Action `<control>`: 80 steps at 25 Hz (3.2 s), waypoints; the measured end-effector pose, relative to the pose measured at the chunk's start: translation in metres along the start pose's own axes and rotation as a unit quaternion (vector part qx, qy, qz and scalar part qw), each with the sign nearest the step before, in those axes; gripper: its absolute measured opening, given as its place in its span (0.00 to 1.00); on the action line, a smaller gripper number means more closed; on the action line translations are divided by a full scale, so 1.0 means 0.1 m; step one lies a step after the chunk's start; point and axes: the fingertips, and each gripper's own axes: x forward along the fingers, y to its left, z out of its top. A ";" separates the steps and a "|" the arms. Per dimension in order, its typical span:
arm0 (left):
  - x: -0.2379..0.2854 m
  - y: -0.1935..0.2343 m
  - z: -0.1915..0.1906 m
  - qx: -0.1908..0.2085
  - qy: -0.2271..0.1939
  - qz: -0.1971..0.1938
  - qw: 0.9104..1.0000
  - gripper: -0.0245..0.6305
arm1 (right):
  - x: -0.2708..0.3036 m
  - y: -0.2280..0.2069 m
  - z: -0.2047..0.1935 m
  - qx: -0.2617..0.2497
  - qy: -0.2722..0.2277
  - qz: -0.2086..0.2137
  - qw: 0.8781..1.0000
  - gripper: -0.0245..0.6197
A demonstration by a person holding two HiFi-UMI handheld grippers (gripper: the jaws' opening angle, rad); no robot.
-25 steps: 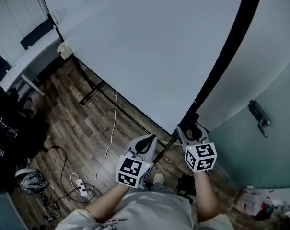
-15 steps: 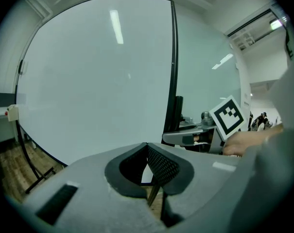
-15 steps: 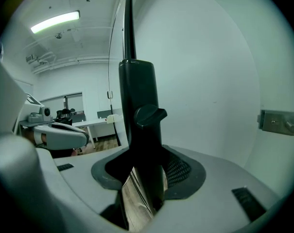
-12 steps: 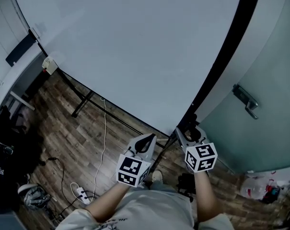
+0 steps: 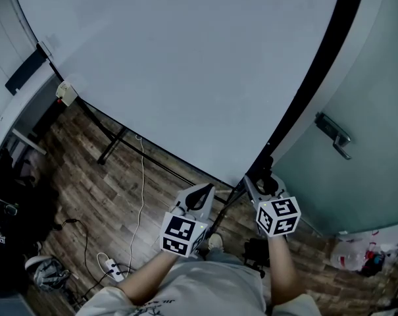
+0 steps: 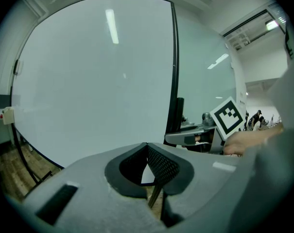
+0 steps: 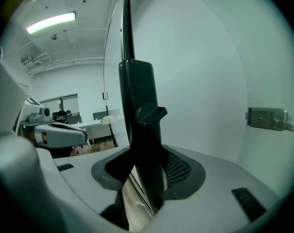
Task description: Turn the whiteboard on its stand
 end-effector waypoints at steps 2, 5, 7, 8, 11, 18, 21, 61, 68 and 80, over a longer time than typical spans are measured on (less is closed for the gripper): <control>0.00 -0.01 -0.01 0.000 -0.001 -0.002 1.000 0.05 | 0.00 0.00 -0.01 0.003 0.000 0.000 1.000 0.31; -0.01 -0.02 -0.01 -0.002 -0.001 -0.003 1.000 0.05 | 0.00 -0.01 -0.01 0.009 0.003 0.001 1.000 0.31; -0.03 -0.02 0.00 -0.002 -0.003 -0.003 1.000 0.05 | -0.01 -0.01 -0.01 0.013 0.005 -0.002 1.000 0.31; -0.03 -0.01 0.00 -0.003 -0.004 -0.003 1.000 0.05 | -0.02 -0.02 -0.01 0.015 0.005 -0.006 1.000 0.31; -0.05 -0.01 -0.01 -0.004 -0.003 -0.002 1.000 0.05 | -0.08 -0.01 -0.02 0.019 0.005 -0.017 1.000 0.31; -0.07 -0.05 -0.08 -0.006 0.001 -0.005 1.000 0.05 | -0.29 0.05 -0.03 0.031 -0.002 -0.029 0.999 0.31; -0.08 -0.09 -0.11 -0.003 0.004 -0.008 1.000 0.05 | -0.37 0.16 -0.09 0.042 -0.001 -0.031 0.999 0.28; -0.75 0.18 -0.22 -0.028 0.002 0.056 0.998 0.05 | -0.31 1.34 -0.15 -0.015 0.032 0.076 0.996 0.05; -0.69 0.17 -0.18 -0.030 0.002 0.050 0.998 0.05 | -0.29 1.31 -0.11 -0.014 0.027 0.077 0.997 0.05; -0.61 0.15 -0.16 -0.026 0.003 0.043 0.999 0.05 | -0.27 1.30 -0.08 -0.020 0.025 0.083 0.996 0.05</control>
